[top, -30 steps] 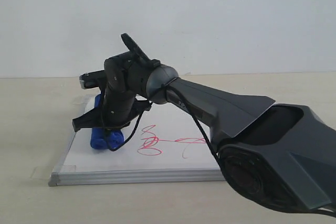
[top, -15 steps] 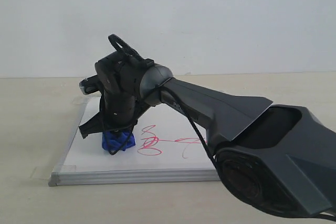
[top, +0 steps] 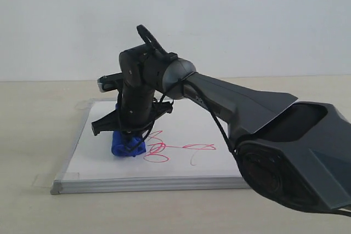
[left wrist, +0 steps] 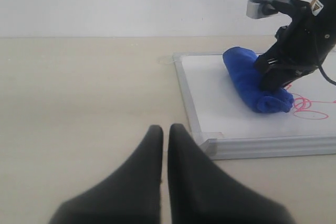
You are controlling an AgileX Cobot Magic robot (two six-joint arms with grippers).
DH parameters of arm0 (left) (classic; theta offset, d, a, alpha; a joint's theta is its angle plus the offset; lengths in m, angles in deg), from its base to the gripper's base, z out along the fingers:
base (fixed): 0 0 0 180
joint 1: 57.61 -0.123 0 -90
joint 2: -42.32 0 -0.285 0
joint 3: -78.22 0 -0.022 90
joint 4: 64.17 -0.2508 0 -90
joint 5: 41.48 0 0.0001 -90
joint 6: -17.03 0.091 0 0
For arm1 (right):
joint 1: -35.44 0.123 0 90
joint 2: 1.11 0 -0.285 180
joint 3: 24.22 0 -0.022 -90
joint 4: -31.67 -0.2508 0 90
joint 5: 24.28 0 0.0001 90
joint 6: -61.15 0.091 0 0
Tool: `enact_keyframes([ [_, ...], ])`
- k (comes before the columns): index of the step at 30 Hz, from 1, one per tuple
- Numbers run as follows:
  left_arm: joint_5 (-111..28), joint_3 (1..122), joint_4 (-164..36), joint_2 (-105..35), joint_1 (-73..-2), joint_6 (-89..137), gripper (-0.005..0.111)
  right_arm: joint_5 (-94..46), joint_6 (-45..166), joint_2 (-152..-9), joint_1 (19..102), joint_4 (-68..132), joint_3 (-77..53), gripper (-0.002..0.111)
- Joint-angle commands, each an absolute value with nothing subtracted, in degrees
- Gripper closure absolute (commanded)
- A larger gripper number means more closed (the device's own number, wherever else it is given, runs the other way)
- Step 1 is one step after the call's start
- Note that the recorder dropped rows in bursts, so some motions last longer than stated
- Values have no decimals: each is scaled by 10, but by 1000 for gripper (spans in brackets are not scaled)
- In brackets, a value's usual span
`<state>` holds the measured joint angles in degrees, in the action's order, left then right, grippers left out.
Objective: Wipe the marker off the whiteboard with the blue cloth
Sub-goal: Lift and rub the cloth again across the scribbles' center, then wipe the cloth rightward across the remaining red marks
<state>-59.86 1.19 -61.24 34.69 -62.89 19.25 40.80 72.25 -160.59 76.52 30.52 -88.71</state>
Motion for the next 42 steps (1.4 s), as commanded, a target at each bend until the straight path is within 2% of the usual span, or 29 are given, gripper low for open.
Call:
enact_keyframes([
  [1, -595, 10, -606, 345, -624, 195, 103, 457, 716, -1602, 751, 308, -866, 108],
  [6, -595, 10, -606, 345, -624, 195, 103, 457, 715, -1556, 733, 342, -753, 108],
  [12, -595, 10, -606, 345, -624, 195, 103, 457, 723, -1494, 671, 370, -601, 108],
  [19, -595, 10, -606, 345, -624, 195, 103, 457, 743, -1472, 629, 347, -563, 108],
  [23, -595, 10, -606, 345, -624, 195, 103, 414, 733, -1474, 650, 249, -563, 108],
  [26, -595, 10, -606, 345, -624, 195, 103, 328, 712, -1474, 716, 199, -563, 108],
  [32, -595, 10, -606, 345, -624, 195, 103, 265, 711, -1474, 809, 197, -563, 108],
  [35, -595, 10, -606, 345, -624, 195, 103, 285, 712, -1474, 817, 228, -563, 108],
  [37, -595, 10, -606, 345, -624, 195, 103, 333, 749, -1474, 814, 332, -563, 108],
  [42, -595, 10, -606, 345, -624, 195, 103, 457, 766, -1474, 770, 479, -563, 108],
])
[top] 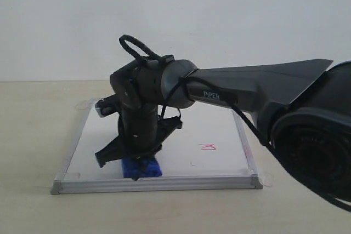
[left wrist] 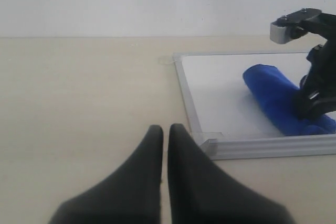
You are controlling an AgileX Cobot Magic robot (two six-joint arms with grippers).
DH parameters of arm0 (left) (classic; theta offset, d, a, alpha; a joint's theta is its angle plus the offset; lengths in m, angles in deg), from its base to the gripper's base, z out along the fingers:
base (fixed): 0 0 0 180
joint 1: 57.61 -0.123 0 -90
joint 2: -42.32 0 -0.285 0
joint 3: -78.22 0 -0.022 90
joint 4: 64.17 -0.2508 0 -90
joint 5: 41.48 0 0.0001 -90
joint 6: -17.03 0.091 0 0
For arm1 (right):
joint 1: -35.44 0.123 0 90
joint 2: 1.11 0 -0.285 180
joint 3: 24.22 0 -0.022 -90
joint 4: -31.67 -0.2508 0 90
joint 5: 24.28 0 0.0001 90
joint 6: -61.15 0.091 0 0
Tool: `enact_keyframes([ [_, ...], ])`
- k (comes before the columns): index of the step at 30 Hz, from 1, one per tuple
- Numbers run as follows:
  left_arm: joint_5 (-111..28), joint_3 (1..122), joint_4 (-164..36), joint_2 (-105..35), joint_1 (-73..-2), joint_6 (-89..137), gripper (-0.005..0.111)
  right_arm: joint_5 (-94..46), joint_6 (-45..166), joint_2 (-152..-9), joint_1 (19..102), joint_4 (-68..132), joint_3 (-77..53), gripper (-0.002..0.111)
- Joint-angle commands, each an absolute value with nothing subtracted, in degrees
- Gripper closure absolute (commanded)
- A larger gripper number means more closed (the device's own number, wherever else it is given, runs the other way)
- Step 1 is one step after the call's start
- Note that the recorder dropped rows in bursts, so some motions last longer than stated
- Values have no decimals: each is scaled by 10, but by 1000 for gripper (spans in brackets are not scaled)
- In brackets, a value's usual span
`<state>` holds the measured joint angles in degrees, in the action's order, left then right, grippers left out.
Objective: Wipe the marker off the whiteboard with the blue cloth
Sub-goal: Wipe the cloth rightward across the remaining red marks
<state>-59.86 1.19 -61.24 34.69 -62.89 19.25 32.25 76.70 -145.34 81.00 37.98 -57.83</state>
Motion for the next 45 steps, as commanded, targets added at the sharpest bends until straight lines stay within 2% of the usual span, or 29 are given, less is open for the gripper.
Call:
enact_keyframes([
  [1, -595, 10, -606, 345, -624, 195, 103, 457, 760, -1474, 758, 490, -563, 108],
  [7, -595, 10, -606, 345, -624, 195, 103, 457, 761, -1474, 697, 470, -563, 108],
  [12, -595, 10, -606, 345, -624, 195, 103, 457, 764, -1474, 694, 400, -563, 108],
  [23, -595, 10, -606, 345, -624, 195, 103, 133, 763, -1474, 714, 132, -563, 108],
  [28, -595, 10, -606, 345, -624, 195, 103, 67, 741, -1474, 730, 165, -563, 108],
  [38, -595, 10, -606, 345, -624, 195, 103, 216, 887, -1474, 698, 508, -563, 108],
  [42, -595, 10, -606, 345, -624, 195, 103, 147, 906, -1474, 703, 463, -563, 108],
  [45, -595, 10, -606, 345, -624, 195, 103, 56, 888, -1474, 717, 349, -563, 108],
])
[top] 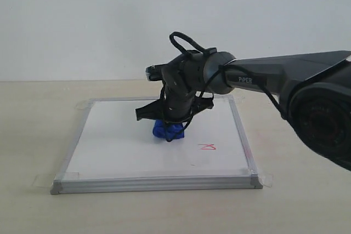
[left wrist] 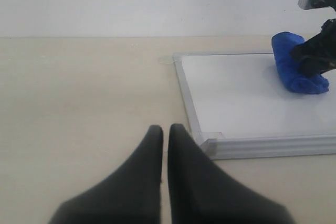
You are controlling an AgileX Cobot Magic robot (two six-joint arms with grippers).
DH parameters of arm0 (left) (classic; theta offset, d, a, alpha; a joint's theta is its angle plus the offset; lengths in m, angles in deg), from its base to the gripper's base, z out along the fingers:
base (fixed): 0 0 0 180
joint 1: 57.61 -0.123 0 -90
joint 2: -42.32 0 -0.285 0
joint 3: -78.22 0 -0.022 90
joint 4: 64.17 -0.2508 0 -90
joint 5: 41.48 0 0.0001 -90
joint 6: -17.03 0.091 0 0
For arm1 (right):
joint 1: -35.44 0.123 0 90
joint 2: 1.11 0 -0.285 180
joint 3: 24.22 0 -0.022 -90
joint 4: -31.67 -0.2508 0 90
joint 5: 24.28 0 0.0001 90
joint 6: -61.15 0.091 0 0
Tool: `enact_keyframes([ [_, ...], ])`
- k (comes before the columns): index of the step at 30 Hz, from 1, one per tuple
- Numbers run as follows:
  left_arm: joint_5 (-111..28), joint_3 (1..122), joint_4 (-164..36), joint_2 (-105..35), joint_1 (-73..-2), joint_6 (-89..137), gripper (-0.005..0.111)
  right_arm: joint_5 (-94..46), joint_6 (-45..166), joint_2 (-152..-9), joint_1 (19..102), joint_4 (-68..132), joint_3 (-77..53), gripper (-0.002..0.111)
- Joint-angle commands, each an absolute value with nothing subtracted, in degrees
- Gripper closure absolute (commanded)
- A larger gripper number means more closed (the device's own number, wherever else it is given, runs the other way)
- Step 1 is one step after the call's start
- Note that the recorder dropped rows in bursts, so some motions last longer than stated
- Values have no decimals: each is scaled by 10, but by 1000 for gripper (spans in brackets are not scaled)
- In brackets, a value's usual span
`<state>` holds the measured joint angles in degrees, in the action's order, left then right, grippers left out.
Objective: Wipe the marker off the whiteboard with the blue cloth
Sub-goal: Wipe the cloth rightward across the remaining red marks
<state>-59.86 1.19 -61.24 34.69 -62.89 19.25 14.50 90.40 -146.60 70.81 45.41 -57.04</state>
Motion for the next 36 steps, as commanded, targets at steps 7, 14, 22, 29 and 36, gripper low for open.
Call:
enact_keyframes([
  [7, -595, 10, -606, 345, -624, 195, 103, 34, 813, -1474, 738, 299, -563, 108],
  [14, -595, 10, -606, 345, -624, 195, 103, 201, 814, -1474, 719, 376, -563, 108],
  [22, -595, 10, -606, 345, -624, 195, 103, 373, 782, -1474, 691, 397, -563, 108],
  [29, -595, 10, -606, 345, -624, 195, 103, 457, 749, -1474, 680, 502, -560, 108],
  [36, -595, 10, -606, 345, -624, 195, 103, 457, 757, -1467, 643, 548, -489, 108],
])
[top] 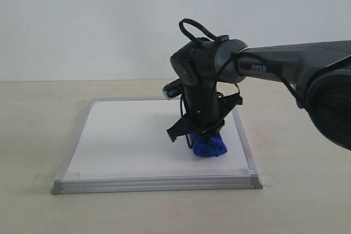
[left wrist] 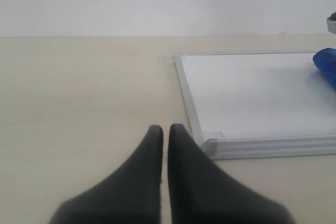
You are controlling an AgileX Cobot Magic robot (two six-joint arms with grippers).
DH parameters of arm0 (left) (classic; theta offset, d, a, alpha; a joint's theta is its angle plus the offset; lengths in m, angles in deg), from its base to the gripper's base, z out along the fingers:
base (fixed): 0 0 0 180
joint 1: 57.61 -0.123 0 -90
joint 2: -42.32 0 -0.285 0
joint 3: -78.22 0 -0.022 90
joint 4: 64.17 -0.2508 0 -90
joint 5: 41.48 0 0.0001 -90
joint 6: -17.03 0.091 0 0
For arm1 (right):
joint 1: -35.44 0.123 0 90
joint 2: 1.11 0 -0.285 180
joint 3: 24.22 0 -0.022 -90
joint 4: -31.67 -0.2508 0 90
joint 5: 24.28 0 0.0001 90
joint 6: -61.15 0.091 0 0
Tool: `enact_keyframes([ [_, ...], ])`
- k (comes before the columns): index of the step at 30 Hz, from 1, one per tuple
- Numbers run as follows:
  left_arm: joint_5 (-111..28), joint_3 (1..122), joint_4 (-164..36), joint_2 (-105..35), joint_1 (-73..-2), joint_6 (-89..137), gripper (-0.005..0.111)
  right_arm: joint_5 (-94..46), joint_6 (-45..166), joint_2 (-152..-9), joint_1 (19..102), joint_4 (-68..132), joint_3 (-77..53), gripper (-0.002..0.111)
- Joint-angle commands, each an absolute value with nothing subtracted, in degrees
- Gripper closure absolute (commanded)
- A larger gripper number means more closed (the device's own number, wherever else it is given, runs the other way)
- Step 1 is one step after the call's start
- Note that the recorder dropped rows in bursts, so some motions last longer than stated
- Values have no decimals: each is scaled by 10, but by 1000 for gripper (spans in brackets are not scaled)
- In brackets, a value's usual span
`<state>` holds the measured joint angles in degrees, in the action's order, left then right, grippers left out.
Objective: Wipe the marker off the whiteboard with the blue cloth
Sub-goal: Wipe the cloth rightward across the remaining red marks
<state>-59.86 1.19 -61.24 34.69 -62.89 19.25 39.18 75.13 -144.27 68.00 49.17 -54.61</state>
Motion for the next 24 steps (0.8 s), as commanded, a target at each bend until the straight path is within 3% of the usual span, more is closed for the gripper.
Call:
enact_keyframes([
  [1, -595, 10, -606, 345, -624, 195, 103, 457, 765, -1467, 639, 546, -480, 108],
  [11, -595, 10, -606, 345, -624, 195, 103, 457, 735, -1466, 667, 452, -448, 108],
  [24, -595, 10, -606, 345, -624, 195, 103, 436, 651, -1466, 800, 300, -511, 108],
])
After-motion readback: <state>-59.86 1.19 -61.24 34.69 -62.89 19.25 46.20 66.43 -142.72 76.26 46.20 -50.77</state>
